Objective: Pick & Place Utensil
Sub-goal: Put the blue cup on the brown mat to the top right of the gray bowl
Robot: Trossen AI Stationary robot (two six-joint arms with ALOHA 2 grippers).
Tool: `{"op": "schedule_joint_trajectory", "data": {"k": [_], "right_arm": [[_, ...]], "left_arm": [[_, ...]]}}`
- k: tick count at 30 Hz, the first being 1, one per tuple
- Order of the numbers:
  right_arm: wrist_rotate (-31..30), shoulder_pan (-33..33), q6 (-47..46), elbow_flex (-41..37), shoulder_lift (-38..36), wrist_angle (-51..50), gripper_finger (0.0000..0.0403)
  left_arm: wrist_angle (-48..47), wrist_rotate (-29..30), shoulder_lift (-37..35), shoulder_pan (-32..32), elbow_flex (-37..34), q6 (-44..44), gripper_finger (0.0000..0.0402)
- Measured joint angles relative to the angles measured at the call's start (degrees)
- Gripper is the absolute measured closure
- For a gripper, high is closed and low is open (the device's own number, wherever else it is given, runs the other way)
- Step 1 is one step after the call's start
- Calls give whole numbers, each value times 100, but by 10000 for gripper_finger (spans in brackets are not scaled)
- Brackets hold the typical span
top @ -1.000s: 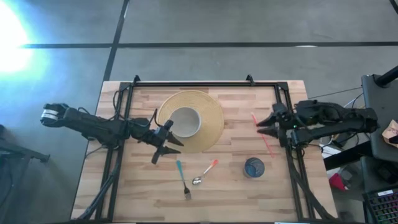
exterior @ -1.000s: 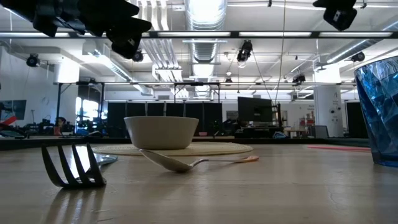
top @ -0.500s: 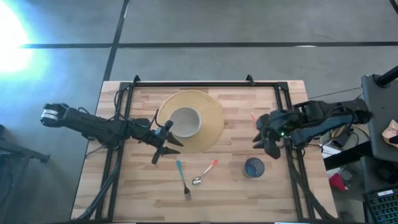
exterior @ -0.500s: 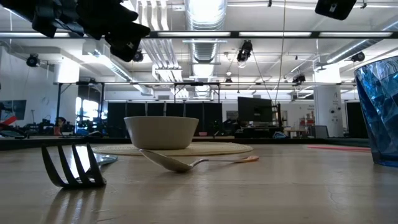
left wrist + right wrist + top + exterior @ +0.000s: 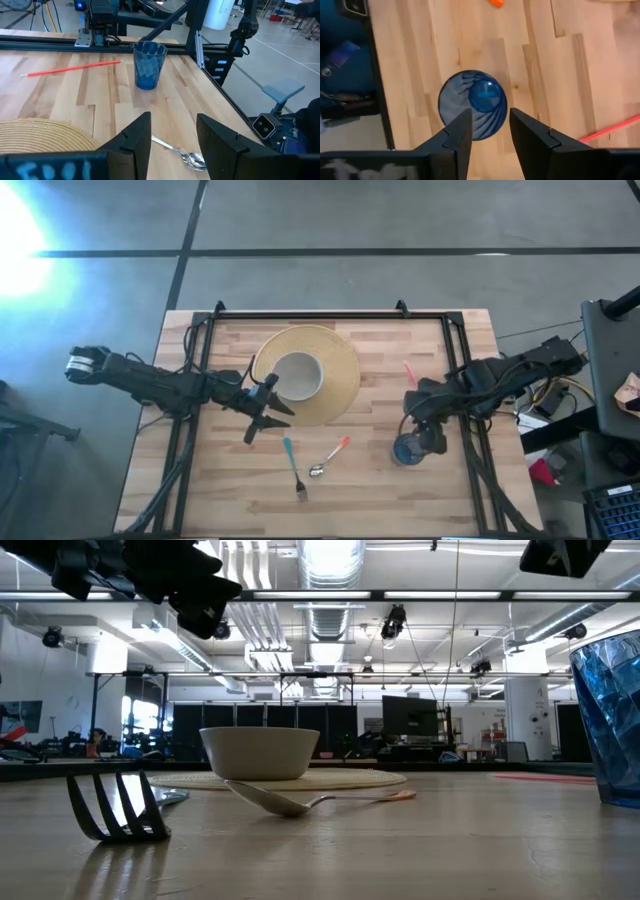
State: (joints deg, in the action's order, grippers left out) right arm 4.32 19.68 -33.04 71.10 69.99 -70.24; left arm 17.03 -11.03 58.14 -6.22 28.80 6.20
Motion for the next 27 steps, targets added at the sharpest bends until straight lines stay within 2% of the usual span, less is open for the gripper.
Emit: {"op": "schedule_joint_trajectory", "data": {"k": [10, 21, 27], "right_arm": [[-151, 9, 141, -311, 328, 24, 264], [-151, 22, 151, -961, 562, 455, 282], [-146, 20, 64, -1026, 750, 513, 275]], "left_arm": [[6, 1, 1, 0, 0, 0, 252], [-7, 0, -1, 0, 0, 0, 252], [-10, 0, 0, 0, 0, 0, 252]]}}
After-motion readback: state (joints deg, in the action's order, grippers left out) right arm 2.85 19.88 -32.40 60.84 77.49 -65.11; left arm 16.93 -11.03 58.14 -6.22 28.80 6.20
